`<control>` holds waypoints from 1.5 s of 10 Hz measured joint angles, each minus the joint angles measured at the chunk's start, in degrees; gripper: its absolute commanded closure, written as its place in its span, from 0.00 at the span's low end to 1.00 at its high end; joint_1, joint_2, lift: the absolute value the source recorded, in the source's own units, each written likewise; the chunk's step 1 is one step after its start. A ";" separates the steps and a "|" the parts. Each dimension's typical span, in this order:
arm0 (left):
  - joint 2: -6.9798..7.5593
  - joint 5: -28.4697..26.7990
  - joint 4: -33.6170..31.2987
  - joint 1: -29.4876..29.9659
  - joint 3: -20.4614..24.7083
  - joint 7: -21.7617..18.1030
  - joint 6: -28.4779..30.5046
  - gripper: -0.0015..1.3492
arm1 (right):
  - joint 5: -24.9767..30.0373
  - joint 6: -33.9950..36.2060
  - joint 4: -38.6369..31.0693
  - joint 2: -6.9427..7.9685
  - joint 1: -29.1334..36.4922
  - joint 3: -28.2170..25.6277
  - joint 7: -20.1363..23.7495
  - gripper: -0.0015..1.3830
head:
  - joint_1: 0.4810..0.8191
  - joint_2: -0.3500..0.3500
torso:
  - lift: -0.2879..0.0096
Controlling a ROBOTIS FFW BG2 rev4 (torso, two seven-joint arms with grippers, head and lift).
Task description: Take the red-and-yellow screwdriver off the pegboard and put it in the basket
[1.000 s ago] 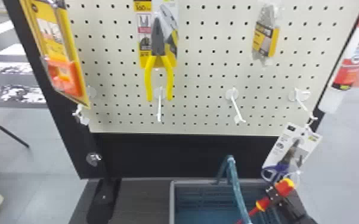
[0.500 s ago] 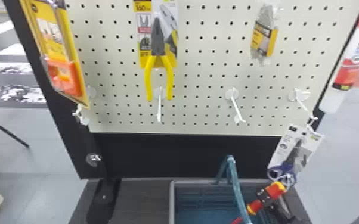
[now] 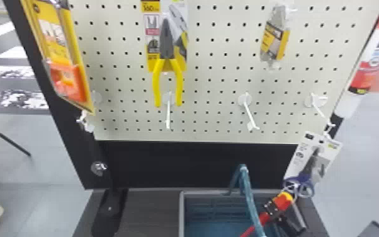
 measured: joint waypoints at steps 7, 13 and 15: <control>0.00 -0.09 -0.03 -0.01 -0.09 0.00 0.09 0.25 | 2.25 0.27 -1.48 -1.63 -1.27 0.69 0.69 0.13 | 0.20 0.50 | 0.63; 0.00 -0.09 0.00 -0.01 -0.18 0.00 0.09 0.25 | 2.66 0.07 -1.88 -1.94 -1.35 0.68 0.70 0.13 | 0.20 0.50 | 0.63; -0.07 -0.09 0.00 -0.05 -0.18 0.00 0.09 0.25 | 2.66 -0.14 -1.88 -1.95 -1.38 0.68 0.70 0.12 | 0.20 0.50 | 0.63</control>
